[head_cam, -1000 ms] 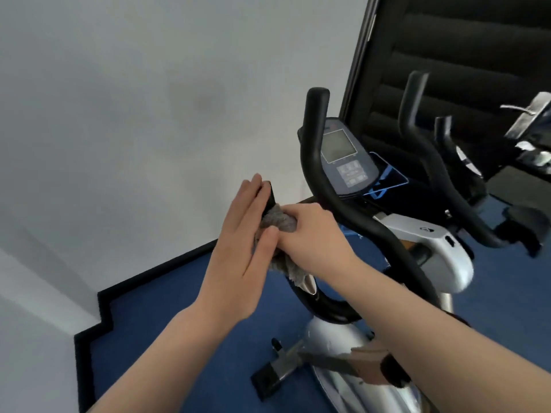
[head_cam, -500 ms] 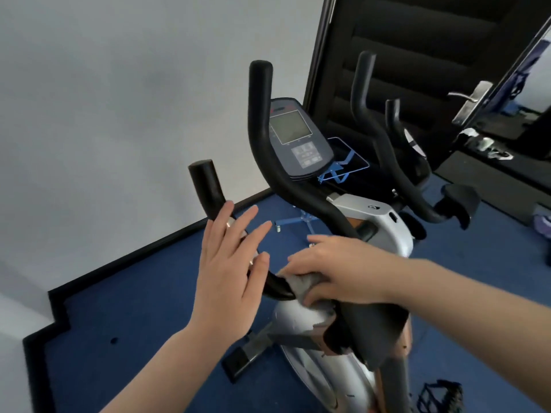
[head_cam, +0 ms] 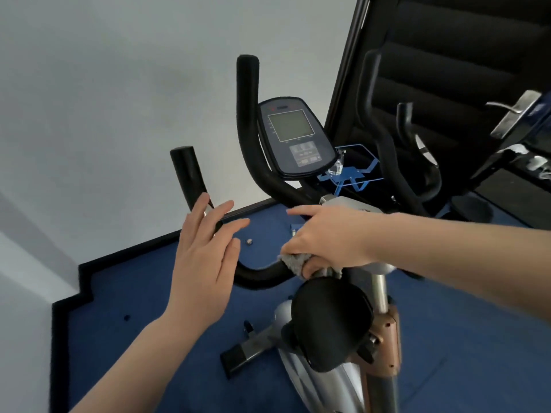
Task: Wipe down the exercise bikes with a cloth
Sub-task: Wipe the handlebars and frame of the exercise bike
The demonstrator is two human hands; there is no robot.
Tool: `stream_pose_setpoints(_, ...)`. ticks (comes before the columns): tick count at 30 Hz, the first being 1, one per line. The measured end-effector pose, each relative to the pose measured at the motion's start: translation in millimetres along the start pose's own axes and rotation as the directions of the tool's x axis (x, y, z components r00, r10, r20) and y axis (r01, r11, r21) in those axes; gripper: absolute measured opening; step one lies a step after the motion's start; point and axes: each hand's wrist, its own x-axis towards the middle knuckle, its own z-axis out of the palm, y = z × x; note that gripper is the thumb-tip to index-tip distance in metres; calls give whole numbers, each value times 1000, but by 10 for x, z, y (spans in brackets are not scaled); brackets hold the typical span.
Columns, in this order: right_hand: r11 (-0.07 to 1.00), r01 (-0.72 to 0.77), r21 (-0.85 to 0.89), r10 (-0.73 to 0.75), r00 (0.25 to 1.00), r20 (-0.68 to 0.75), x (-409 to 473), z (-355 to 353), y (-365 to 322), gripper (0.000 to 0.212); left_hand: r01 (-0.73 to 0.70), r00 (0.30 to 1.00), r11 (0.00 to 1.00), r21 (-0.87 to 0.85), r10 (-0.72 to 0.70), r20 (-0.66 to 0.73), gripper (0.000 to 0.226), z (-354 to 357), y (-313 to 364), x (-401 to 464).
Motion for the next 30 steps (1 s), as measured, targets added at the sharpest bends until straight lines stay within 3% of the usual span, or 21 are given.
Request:
stream_pose_setpoints(5,995,60,-83,-71,988,-135,-117,39,67,53,26,999,999,31,-25,-31,39,26,42,-24)
stream_pose_setpoints(8,996,34,-77,-43,992,-122,-197,80,68,50,54,997,998,9,-54,-52,40,33,94,-73)
stream_pose_setpoints(13,997,18,70,-13,997,-71,-73,47,5,45,79,996,997,-15,-80,-41,40,24,113,-158)
stream_pose_setpoints(16,972,-2,234,34,991,-130,35,-11,-115,36,86,995,995,-53,-88,-44,41,13,112,-160)
stream_pose_setpoints(19,882,-38,470,154,966,-210,268,-17,-423,34,96,993,989,-110,-103,-56,41,2,113,-143)
stream_pose_setpoints(22,749,-106,654,273,949,-159,280,38,-478,32,87,991,991,-100,-96,-91,42,-21,115,-138)
stream_pose_setpoints(25,736,-174,654,285,956,-66,96,136,-428,45,125,978,978,-170,-150,-145,47,-63,63,-138)
stream_pose_setpoints(28,790,-221,572,352,927,-128,123,125,-540,40,221,946,898,-382,-292,-139,62,-144,-16,-115)
stream_pose_setpoints(30,764,-233,602,400,903,-158,266,47,-653,34,230,950,874,-427,-298,-97,72,-210,-69,-85)
